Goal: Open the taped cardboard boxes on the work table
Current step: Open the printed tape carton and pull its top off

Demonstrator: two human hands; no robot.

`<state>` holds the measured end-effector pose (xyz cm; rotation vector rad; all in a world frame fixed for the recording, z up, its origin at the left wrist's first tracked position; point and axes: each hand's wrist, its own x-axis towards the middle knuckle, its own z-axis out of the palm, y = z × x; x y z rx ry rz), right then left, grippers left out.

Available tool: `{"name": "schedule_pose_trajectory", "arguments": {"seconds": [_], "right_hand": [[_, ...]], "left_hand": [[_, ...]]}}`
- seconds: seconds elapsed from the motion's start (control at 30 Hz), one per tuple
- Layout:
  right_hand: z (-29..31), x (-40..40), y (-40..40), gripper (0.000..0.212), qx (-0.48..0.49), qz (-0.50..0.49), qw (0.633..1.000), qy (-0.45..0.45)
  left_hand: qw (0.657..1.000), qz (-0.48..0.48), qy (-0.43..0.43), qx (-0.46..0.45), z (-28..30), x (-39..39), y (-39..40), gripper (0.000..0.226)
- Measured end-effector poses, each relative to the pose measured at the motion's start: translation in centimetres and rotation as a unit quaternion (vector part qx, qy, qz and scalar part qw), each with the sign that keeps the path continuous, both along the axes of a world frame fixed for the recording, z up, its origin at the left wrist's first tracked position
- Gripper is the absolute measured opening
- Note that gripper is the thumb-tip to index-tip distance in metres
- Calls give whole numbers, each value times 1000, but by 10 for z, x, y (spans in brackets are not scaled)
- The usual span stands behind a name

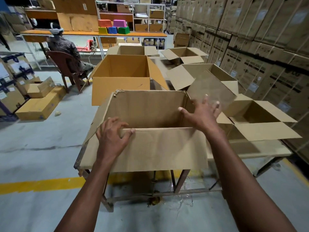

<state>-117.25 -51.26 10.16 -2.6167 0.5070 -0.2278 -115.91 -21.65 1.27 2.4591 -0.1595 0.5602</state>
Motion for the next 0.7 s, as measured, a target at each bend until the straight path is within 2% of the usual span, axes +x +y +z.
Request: {"name": "schedule_pose_trajectory", "arguments": {"seconds": [0.1, 0.23, 0.33, 0.5, 0.7], "right_hand": [[-24, -7, -27, 73, 41, -30, 999, 13], [-55, -14, -43, 85, 147, -5, 989, 6], [-70, -20, -40, 70, 202, 18, 978, -48], [-81, -23, -33, 64, 207, 7, 974, -88], [-89, -27, -29, 68, 218, -2, 968, -121]], "left_hand": [[1000, 23, 6, 7, -5, 1, 1, 33], [999, 20, 37, -20, -8, 4, 4, 44], [998, 25, 48, -17, -9, 4, 5, 44], [999, 23, 41, -27, -12, 2, 5, 41], [999, 17, 33, -32, -11, 0, 4, 58]]}}
